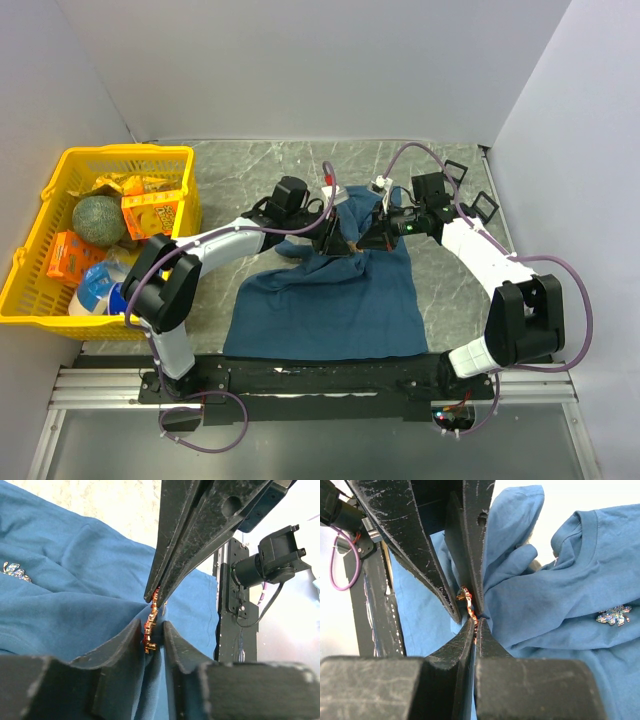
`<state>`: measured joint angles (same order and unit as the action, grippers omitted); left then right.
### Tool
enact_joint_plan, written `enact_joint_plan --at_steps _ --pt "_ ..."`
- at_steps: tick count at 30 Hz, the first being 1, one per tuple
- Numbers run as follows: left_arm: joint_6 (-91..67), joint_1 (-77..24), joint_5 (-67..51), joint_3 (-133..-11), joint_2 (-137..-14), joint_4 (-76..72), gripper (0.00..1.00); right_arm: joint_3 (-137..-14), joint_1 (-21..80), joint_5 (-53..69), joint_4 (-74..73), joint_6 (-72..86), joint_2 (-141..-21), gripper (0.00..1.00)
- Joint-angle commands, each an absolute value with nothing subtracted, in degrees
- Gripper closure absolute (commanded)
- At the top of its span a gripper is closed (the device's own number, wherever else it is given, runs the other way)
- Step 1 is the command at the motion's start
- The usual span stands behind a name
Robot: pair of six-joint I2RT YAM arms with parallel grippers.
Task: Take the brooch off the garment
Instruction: Remove the brooch from the clothes.
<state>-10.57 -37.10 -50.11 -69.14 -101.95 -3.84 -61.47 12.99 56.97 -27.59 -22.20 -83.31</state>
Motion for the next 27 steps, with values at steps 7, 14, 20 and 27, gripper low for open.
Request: enact_joint_plan --at_steps 7,14,20,27 --pt "-10.63 -35.77 -52.03 -70.93 -99.67 -5.71 0.52 -61.43 13.10 57.92 -26.72 -22.85 -80.77 1.00" --pt "-10.81 -35.86 -54.14 -70.75 -99.76 -6.33 0.48 -61.44 13.18 58.01 -26.72 -22.85 -80.86 1.00" --pt "-9.85 -36.56 -53.09 -71.54 -100.20 -5.01 0.49 -61.44 13.10 58.27 -26.54 -22.41 -80.95 1.00" --pt "-9.05 -37.70 -51.33 -72.51 -101.16 -3.43 0.52 -61.44 13.18 58.45 -26.54 -22.24 -81.12 1.00"
